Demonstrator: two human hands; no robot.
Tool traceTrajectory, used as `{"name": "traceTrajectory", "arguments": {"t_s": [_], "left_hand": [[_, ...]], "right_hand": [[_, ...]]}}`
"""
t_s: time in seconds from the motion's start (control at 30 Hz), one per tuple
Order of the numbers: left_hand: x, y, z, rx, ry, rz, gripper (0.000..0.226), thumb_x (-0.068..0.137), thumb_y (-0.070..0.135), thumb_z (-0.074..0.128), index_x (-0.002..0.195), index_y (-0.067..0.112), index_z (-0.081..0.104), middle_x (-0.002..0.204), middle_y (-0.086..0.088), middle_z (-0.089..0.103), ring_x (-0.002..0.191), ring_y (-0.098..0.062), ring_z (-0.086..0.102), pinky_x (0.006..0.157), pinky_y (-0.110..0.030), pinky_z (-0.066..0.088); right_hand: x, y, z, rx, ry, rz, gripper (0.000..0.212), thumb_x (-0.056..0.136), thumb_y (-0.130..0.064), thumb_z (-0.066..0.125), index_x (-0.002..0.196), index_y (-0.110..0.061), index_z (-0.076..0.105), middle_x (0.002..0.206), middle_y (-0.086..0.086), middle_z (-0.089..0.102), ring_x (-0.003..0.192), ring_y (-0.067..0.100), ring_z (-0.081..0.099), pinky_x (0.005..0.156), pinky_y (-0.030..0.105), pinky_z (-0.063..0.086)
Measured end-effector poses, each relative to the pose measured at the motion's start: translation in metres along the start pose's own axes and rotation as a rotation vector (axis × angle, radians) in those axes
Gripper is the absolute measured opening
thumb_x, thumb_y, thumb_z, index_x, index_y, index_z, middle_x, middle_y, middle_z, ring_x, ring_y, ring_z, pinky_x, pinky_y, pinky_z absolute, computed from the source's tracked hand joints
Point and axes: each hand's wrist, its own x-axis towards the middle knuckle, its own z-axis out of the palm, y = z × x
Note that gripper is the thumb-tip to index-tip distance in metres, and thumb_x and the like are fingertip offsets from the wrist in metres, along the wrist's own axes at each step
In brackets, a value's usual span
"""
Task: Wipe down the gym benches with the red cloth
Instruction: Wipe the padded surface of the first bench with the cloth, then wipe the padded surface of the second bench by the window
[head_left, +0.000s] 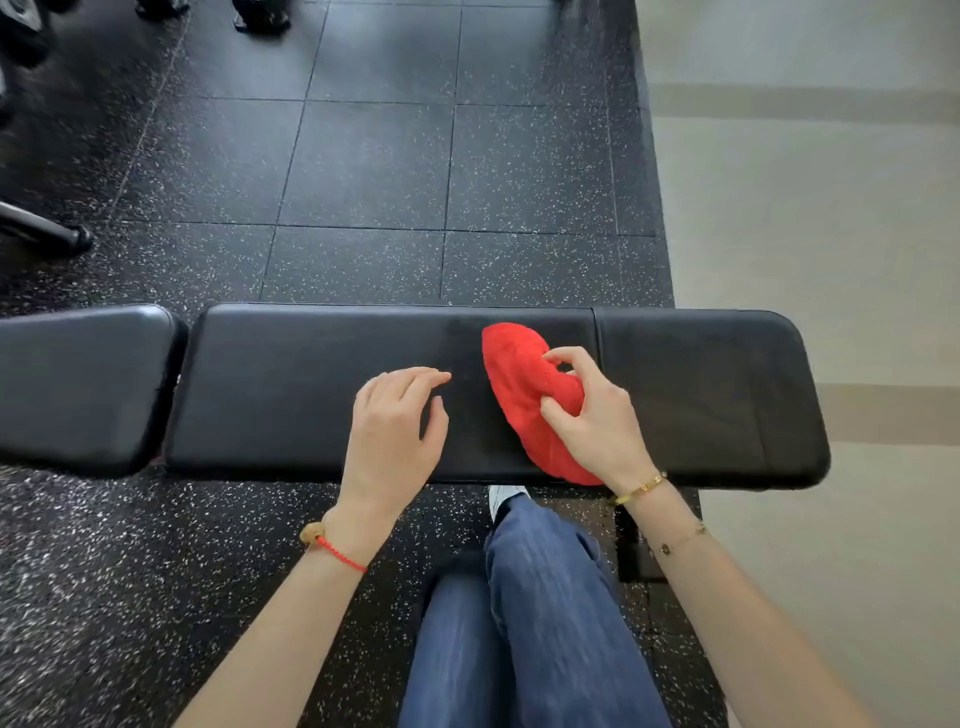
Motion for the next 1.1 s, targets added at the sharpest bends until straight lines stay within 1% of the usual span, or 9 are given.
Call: {"name": "traceTrajectory", "arguments": {"t_s": [0.07,0.2,0.3,0.4,0.57,0.7,0.8,0.93,1.1], "left_hand": [[-0.011,0.024,-0.037,-0.015,-0.012,0.002,0.028,0.09,0.007,0.06,0.114,0.016,0.069,0.115,0.003,0.068,0.111,-0.018,0.062,0.104,-0.041,0.043],[-0.04,0.079,-0.117,-0.034,-0.027,0.004,0.028,0.09,0.006,0.06,0.114,0.016,0.069,0.114,0.003,0.069,0.11,-0.017,0.062,0.103,-0.042,0.044],[-0.065,0.123,-0.177,-0.038,-0.038,0.017,0.027,0.09,0.006,0.06,0.113,0.016,0.069,0.114,0.003,0.069,0.11,-0.018,0.062,0.103,-0.041,0.044],[-0.093,0.163,-0.234,-0.05,-0.059,0.041,0.027,0.091,0.006,0.059,0.113,0.015,0.069,0.114,0.003,0.069,0.111,-0.019,0.062,0.103,-0.04,0.043],[-0.139,0.212,-0.296,-0.068,-0.089,0.109,0.026,0.092,0.007,0.057,0.114,0.013,0.068,0.114,0.0,0.069,0.108,-0.022,0.062,0.098,-0.044,0.047],[-0.164,0.242,-0.314,-0.078,-0.098,0.153,0.027,0.093,0.01,0.058,0.118,0.014,0.065,0.115,0.001,0.067,0.107,-0.021,0.06,0.096,-0.043,0.048],[-0.174,0.265,-0.312,-0.076,-0.11,0.173,0.027,0.093,0.012,0.057,0.12,0.015,0.064,0.116,0.001,0.066,0.109,-0.019,0.058,0.097,-0.043,0.048],[-0.174,0.307,-0.292,-0.094,-0.111,0.199,0.025,0.094,0.013,0.058,0.118,0.016,0.065,0.115,0.002,0.066,0.106,-0.018,0.058,0.096,-0.044,0.049],[-0.163,0.384,-0.251,-0.101,-0.105,0.177,0.024,0.095,0.016,0.058,0.117,0.017,0.066,0.114,0.003,0.068,0.103,-0.018,0.059,0.093,-0.043,0.05]], "right_hand": [[-0.026,-0.026,-0.024,0.036,-0.02,0.005,0.041,0.078,-0.015,0.063,0.111,-0.036,0.054,0.093,-0.016,0.064,0.086,0.008,0.061,0.077,0.025,0.043],[-0.091,-0.081,-0.08,0.113,-0.028,0.005,0.043,0.077,-0.015,0.066,0.111,-0.039,0.054,0.088,-0.011,0.065,0.083,0.004,0.061,0.075,0.012,0.043],[-0.147,-0.123,-0.124,0.16,-0.014,-0.007,0.044,0.077,-0.013,0.068,0.113,-0.037,0.056,0.092,-0.012,0.066,0.087,0.004,0.063,0.08,0.014,0.044],[-0.208,-0.16,-0.163,0.191,0.031,0.015,0.044,0.078,-0.013,0.069,0.114,-0.035,0.057,0.093,-0.012,0.066,0.087,0.005,0.062,0.082,0.02,0.046],[-0.3,-0.187,-0.211,0.243,0.11,0.066,0.044,0.078,-0.019,0.07,0.116,-0.038,0.056,0.095,-0.013,0.067,0.092,0.003,0.062,0.084,0.025,0.048],[-0.349,-0.185,-0.24,0.296,0.189,0.082,0.044,0.077,-0.02,0.069,0.115,-0.039,0.057,0.096,-0.017,0.067,0.092,0.003,0.063,0.084,0.026,0.049],[-0.372,-0.171,-0.266,0.335,0.256,0.111,0.043,0.077,-0.018,0.07,0.114,-0.037,0.058,0.098,-0.014,0.067,0.091,0.006,0.063,0.084,0.028,0.05],[-0.386,-0.139,-0.313,0.355,0.328,0.152,0.043,0.079,-0.012,0.072,0.112,-0.036,0.059,0.098,-0.006,0.069,0.091,0.012,0.064,0.086,0.037,0.052],[-0.387,-0.088,-0.392,0.407,0.395,0.189,0.043,0.078,-0.01,0.074,0.112,-0.034,0.061,0.099,0.001,0.069,0.091,0.019,0.064,0.088,0.046,0.052]]}}
